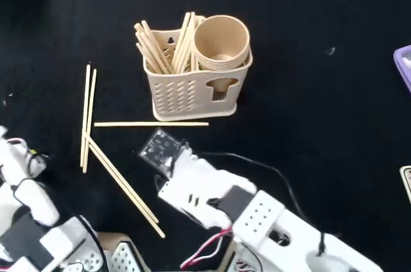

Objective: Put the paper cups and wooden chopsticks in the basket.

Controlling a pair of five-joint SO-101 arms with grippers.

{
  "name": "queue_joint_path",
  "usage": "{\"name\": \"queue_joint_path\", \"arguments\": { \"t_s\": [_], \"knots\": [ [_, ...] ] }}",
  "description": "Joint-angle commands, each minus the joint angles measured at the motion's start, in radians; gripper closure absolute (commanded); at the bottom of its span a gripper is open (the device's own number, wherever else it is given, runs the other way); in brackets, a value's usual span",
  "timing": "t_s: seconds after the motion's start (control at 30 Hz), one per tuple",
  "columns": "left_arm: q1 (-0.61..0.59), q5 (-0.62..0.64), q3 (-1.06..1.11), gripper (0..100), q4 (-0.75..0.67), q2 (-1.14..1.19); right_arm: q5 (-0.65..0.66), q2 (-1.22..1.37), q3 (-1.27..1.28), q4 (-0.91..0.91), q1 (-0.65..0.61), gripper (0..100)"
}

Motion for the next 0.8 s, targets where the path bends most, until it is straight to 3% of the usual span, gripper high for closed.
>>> {"name": "queue_joint_path", "arguments": {
  "t_s": [0.0, 0.1, 0.23, 0.5, 0.63, 0.77],
  "knots": [
    [-0.016, 0.055, -0.124, 86, -0.009, 0.095, -0.017, 0.139, -0.102, -0.035, -0.06, 71.2],
    [-0.048, 0.091, -0.213, 86, 0.011, 0.221, -0.087, 0.277, -0.194, -0.04, -0.141, 72.3],
    [-0.079, 0.118, -0.364, 86, 0.144, 0.361, -0.157, 0.475, -0.308, -0.075, -0.218, 72.1],
    [-0.077, 0.118, -0.429, 86, 0.183, 0.439, -0.19, 0.823, -0.495, -0.149, -0.238, 72.3],
    [-0.079, 0.118, -0.426, 86, 0.183, 0.431, -0.19, 0.894, -0.596, -0.017, -0.239, 73.2],
    [-0.079, 0.118, -0.426, 86, 0.183, 0.431, -0.183, 0.966, -0.7, 0.118, -0.239, 83.2]
  ]
}}
